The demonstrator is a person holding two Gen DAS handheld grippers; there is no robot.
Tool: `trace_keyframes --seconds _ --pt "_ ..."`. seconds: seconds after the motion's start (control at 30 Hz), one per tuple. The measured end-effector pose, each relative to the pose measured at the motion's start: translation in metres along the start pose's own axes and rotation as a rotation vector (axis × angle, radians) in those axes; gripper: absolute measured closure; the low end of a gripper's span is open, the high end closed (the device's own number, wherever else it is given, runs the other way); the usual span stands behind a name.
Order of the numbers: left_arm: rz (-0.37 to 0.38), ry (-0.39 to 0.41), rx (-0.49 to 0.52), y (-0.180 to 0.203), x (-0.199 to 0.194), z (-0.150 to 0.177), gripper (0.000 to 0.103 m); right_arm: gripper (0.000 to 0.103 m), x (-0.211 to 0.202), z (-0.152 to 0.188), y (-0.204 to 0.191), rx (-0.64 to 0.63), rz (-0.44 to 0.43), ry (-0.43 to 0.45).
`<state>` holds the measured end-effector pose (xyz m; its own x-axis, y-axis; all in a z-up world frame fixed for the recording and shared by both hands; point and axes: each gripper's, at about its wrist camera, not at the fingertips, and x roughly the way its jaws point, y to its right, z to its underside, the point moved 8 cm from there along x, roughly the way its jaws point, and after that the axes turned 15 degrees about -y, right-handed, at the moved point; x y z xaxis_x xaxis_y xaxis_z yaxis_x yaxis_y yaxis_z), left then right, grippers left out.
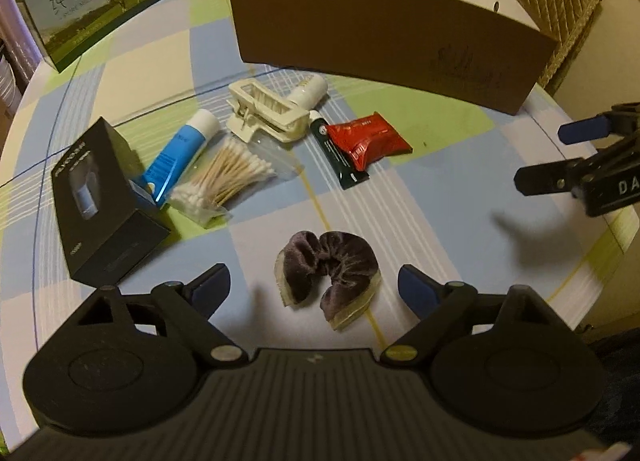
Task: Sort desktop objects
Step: 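Grasp the brown velvet scrunchie with the left gripper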
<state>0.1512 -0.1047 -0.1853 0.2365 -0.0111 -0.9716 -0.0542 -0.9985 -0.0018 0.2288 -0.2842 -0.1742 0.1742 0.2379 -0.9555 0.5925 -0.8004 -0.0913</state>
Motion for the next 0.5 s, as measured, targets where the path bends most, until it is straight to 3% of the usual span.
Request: trace_keyframes --seconds 0.3,0.37,0.5 --pt "-0.004 -0.027 0.002 0.005 0.026 -0.008 0.037 0.004 0.009 -0.001 0.011 0.010 -0.016 -0.025" --pt "0.004 -0.027 -0.003 0.004 0.028 -0.009 0.055 0.004 0.011 -0.002 0.010 0.009 -0.030 -0.027" --pt "0.019 -0.023 -0.026 0.000 0.027 -0.006 0.068 0.004 0.016 -0.008 0.004 -0.006 -0.076 -0.021"
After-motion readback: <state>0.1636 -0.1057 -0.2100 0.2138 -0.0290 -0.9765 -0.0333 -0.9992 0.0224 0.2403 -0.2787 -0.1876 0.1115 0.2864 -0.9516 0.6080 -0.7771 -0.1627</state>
